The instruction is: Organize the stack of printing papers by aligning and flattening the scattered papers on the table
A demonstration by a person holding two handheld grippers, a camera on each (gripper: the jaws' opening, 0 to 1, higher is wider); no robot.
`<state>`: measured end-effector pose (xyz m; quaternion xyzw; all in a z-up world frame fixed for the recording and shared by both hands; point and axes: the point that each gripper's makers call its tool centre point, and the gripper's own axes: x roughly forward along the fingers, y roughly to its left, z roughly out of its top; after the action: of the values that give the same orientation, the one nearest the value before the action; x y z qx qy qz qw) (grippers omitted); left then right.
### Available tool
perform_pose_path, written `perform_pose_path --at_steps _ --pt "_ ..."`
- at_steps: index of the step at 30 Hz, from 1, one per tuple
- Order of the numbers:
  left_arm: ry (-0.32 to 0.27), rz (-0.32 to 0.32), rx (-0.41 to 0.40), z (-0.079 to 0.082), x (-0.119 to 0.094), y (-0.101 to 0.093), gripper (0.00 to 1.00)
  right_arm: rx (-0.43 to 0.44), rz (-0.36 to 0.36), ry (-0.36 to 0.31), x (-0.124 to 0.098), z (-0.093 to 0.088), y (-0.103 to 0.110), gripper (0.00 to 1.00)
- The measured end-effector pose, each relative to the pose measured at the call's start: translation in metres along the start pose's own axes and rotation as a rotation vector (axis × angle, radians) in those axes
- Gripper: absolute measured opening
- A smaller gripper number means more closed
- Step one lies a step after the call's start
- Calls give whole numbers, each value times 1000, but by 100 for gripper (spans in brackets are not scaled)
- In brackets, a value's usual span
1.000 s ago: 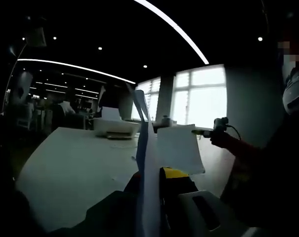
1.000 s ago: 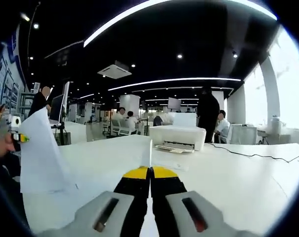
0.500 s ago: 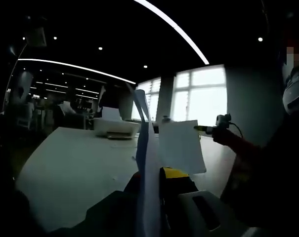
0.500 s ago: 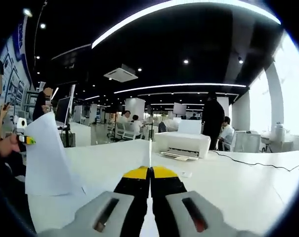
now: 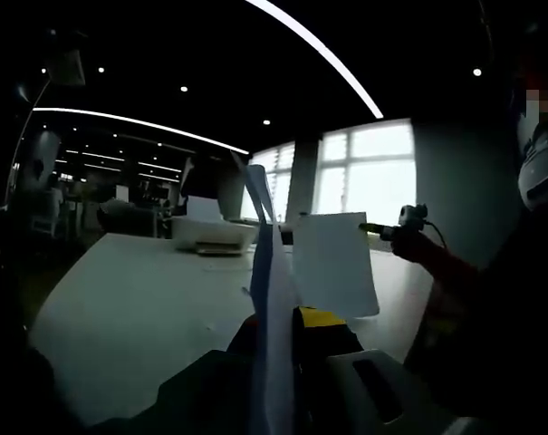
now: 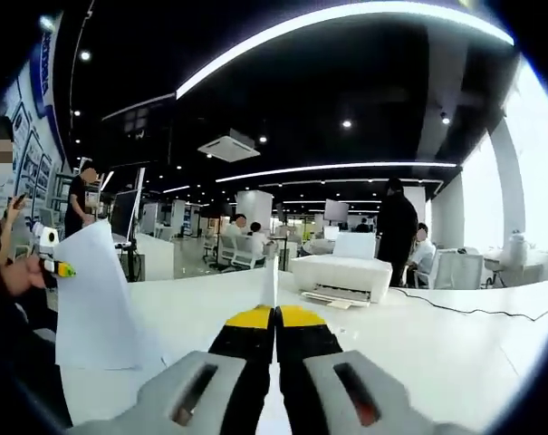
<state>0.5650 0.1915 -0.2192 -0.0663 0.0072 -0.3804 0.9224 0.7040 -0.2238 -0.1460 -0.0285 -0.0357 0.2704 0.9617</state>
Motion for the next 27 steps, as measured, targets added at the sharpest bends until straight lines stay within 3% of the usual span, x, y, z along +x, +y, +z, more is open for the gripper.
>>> perform_pose_path --at_steps 27 --pt "0 -3 2 0 1 -3 6 -8 63 -95 -21 46 22 0"
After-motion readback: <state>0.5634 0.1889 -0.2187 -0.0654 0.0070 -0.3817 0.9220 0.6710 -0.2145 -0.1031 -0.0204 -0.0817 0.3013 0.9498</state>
